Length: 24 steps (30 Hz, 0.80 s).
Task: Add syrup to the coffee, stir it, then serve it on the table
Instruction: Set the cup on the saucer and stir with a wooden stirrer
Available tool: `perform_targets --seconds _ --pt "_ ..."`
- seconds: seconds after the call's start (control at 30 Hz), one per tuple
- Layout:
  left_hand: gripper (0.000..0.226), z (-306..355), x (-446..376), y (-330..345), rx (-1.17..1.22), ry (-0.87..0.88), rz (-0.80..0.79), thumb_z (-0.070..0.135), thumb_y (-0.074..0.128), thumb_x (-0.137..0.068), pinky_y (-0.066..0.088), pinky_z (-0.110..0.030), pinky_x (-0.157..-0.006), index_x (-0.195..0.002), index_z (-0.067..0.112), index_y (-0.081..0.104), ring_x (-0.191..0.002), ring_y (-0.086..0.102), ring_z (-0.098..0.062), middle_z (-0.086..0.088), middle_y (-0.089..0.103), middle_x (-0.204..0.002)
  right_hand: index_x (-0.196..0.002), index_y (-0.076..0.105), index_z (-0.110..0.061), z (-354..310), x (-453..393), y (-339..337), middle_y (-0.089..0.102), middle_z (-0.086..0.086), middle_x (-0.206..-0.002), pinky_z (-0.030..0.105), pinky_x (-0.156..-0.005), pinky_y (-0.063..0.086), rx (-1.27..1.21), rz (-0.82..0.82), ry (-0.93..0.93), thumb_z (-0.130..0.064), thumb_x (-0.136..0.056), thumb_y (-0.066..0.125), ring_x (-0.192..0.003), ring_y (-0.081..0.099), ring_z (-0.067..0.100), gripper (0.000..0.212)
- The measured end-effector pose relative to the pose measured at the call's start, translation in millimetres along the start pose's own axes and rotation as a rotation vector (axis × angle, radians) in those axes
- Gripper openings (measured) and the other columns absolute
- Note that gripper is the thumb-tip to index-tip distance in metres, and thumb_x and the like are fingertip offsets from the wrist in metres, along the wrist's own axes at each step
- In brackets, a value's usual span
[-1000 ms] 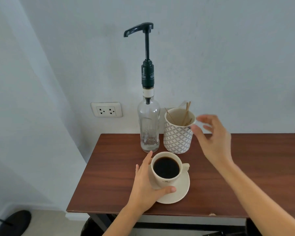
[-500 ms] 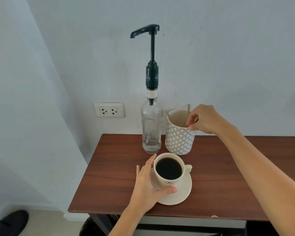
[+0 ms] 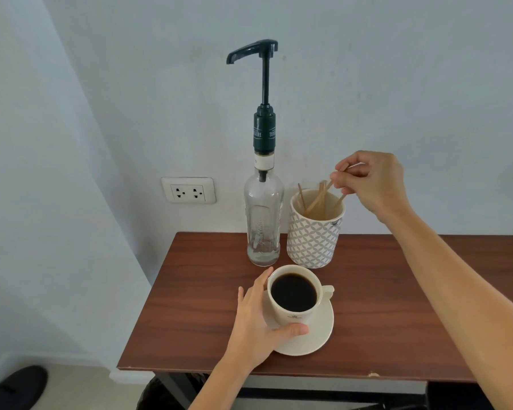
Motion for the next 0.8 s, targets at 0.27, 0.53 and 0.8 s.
perform_targets --seconds 0.27,0.53,0.8 --pt "0.103 -3.9 -0.7 1.3 -0.004 -0.011 -0.013 0.077 0.081 -0.056 0.001 -0.051 -0.13 -0.143 0.052 0.033 -0.135 0.031 0.022 0.047 0.043 -0.137 -0.079 0.073 -0.025 -20.4 -4.1 -19.0 0.072 -0.006 -0.075 0.029 -0.068 0.052 0.021 0.019 -0.093 -0.016 -0.086 0.073 -0.059 0.06 -0.005 0.012" --pt "0.099 -0.9 0.1 -0.7 0.0 -0.018 -0.001 0.063 0.087 -0.062 -0.002 -0.05 -0.129 -0.144 0.047 0.035 -0.142 0.034 0.009 0.036 0.046 -0.144 -0.076 0.061 -0.026 -41.5 77.7 -27.2 0.077 -0.008 -0.079 0.02 -0.059 0.05 -0.08 -0.087 -0.227 -0.008 -0.094 0.062 -0.064 0.066 0.003 0.025" --pt "0.098 -0.3 1.6 0.4 0.004 0.027 -0.013 0.072 0.079 -0.06 -0.006 -0.04 -0.123 -0.142 0.057 0.028 -0.134 0.027 0.027 0.049 0.039 -0.141 -0.073 0.071 -0.029 27.3 131.7 0.6 0.072 -0.008 -0.068 0.027 -0.063 0.052 0.123 -0.383 0.001 -0.023 -0.088 0.072 -0.059 0.061 0.007 0.017"
Point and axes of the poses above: each hand's wrist, its own x-axis away from the middle knuckle, its own y-axis out of the palm, z = x × y, the point moved 2 cm from there along -x, towards the middle knuckle
